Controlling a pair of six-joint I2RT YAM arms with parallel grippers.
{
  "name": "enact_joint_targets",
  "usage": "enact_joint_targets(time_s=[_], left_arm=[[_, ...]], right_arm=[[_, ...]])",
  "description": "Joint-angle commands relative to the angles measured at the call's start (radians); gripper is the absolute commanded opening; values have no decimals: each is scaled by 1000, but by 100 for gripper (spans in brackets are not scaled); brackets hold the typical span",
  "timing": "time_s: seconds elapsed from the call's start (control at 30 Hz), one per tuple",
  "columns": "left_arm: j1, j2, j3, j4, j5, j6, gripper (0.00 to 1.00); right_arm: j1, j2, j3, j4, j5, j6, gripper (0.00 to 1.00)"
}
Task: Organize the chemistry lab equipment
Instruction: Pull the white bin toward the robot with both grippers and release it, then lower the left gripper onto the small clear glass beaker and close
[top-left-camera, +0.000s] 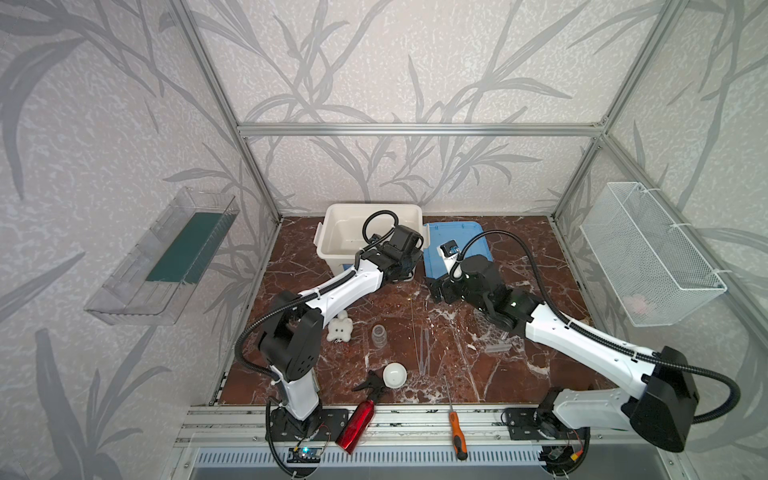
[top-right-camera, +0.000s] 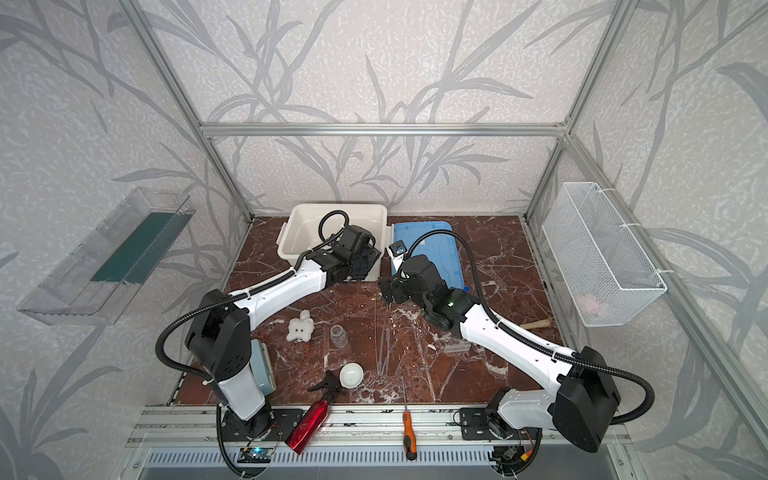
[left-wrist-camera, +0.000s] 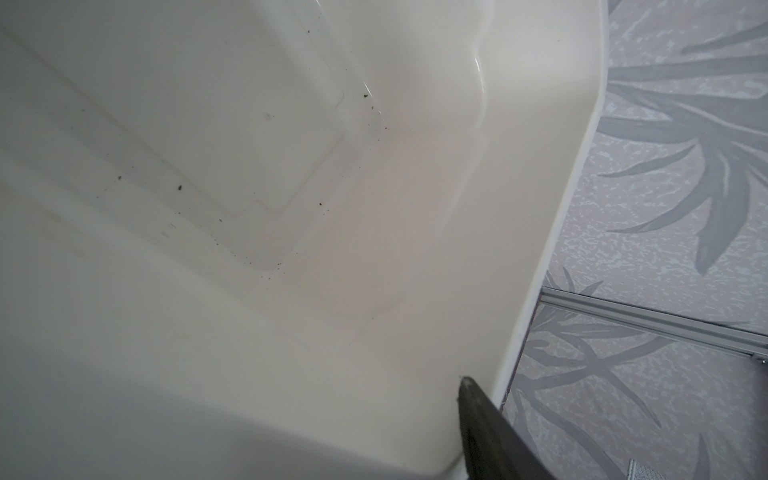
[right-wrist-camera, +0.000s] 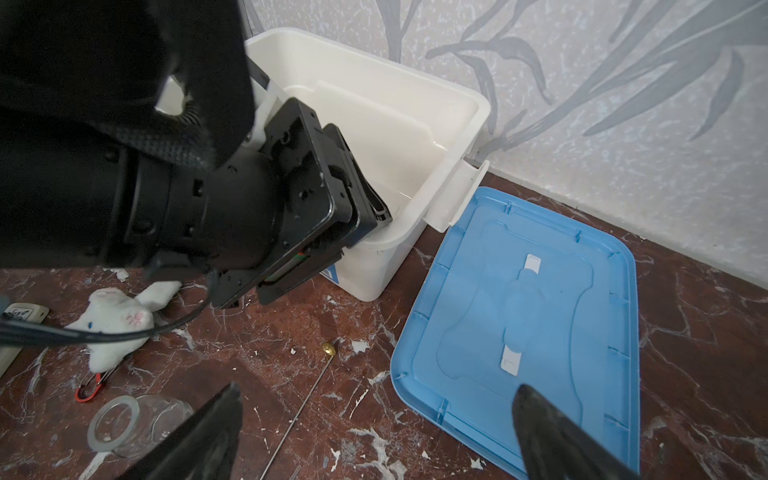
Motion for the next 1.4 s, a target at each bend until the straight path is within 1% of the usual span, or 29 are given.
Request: enact_joint_targets(time_s=[0.0,0.03,0.07,0.17,0.23,0.3,0.4,0.53,0.63,0.67,0.77,0.9,0.97,1.03,1.13,1.27,1.37], left_arm=[[-10,-36,-7,28,-34,-5,76],[-10,-45,-18,56,-35,6,82],[-9,-52,-22,71,-31,10,84],[-9,-80,-5,57,-43,82,92],[-13,-125,-13,36,-79,130,95],[-14,-180,-50,52,-85,170,98],[-18,-275,-111,64,-68,258,99],[-29,-408,-182,25,-38,451,99],[-30,-509,-249,-19,-8,543,99],[-32,-539,-265,-48,4,570,99],[-35,-600,-262,-221,11,623,99],[-64,-590,-235,-503,-1,698,99],[-86,-572,-261,-575,-12,707,99],[-110,-566,-308,-592,-19,695,99],[-122,-550,-369,-596,-10,681,99],[-134,-493,-435,-533,20,658,99],[-135,-453,-472,-483,13,646,95]], right_arm=[[2,-43,-15,13,37,13,99],[2,-48,-19,18,39,15,99],[2,-52,-23,23,44,17,99],[2,-79,-42,46,43,26,99],[2,-101,-53,57,18,22,99],[1,-128,-64,58,-3,24,99],[-3,-182,-77,30,-24,13,99],[-29,-251,-60,-84,-109,-30,99],[-33,-280,-42,-172,-127,-65,99],[-33,-288,-41,-195,-140,-72,99],[-33,-303,-55,-235,-193,-78,99],[-33,-279,-77,-262,-275,-72,99],[-33,-247,-71,-278,-322,-79,99],[-28,-215,-69,-278,-364,-68,99],[3,-180,-72,-247,-375,-34,99],[27,-141,-88,-181,-374,14,99],[31,-108,-72,-186,-370,24,99]])
